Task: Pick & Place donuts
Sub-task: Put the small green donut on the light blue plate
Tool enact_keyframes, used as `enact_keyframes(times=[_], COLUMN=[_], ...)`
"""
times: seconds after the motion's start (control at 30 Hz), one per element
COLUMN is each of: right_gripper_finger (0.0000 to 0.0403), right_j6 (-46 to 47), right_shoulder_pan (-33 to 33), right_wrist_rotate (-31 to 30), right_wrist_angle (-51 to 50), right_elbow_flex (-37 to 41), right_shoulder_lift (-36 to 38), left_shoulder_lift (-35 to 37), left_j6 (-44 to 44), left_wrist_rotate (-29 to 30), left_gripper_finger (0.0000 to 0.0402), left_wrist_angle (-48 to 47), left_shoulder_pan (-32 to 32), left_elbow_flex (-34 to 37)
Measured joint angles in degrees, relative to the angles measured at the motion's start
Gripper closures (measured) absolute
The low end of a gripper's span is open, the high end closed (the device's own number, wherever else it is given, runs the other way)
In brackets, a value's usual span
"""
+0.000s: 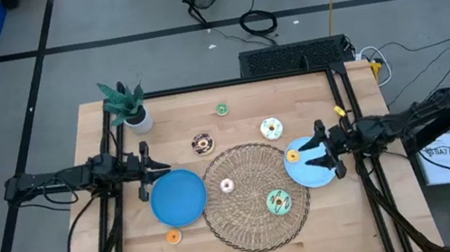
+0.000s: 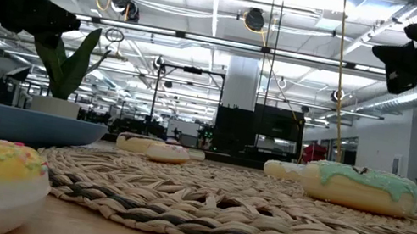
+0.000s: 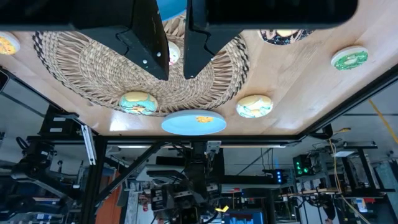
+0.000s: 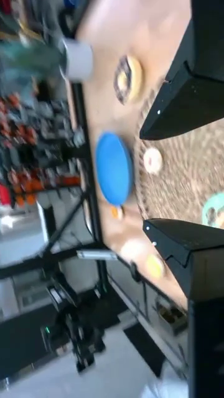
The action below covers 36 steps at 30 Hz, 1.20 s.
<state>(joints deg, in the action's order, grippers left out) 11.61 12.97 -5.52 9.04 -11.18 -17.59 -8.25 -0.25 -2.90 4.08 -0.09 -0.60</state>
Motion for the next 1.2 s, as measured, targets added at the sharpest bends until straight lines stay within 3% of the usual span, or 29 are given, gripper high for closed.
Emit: enact_keyframes(times=[0.2,0.5,0.83,1.0,1.2], right_gripper_finger=[0.0197,0.0197,0.0197,0.0197,0.0197], right_j6=[-3.7,-3.8,-2.9,-5.2,-11.0], right_shoulder_pan=[0.0,0.0,0.0,0.0,-0.3], right_wrist_rotate=[-6.8,-3.4,-3.4,-3.6,-11.7], right_wrist_angle=[-4.2,-8.1,0.9,0.4,0.4], right_elbow_flex=[0.0,0.0,8.0,9.1,9.2], right_shoulder_lift=[7.7,11.7,14.2,15.2,15.8], left_shoulder_lift=[0.0,0.0,0.0,0.0,0.0], left_j6=[0.0,0.0,0.0,0.0,0.0], left_wrist_rotate=[0.0,0.0,0.0,0.0,0.0], left_gripper_finger=[0.035,0.035,0.035,0.035,0.035], left_wrist_angle=[0.0,0.0,0.0,0.0,0.0], left_shoulder_pan=[0.0,0.0,0.0,0.0,0.0], left_elbow_flex=[0.0,0.0,0.0,0.0,0.0])
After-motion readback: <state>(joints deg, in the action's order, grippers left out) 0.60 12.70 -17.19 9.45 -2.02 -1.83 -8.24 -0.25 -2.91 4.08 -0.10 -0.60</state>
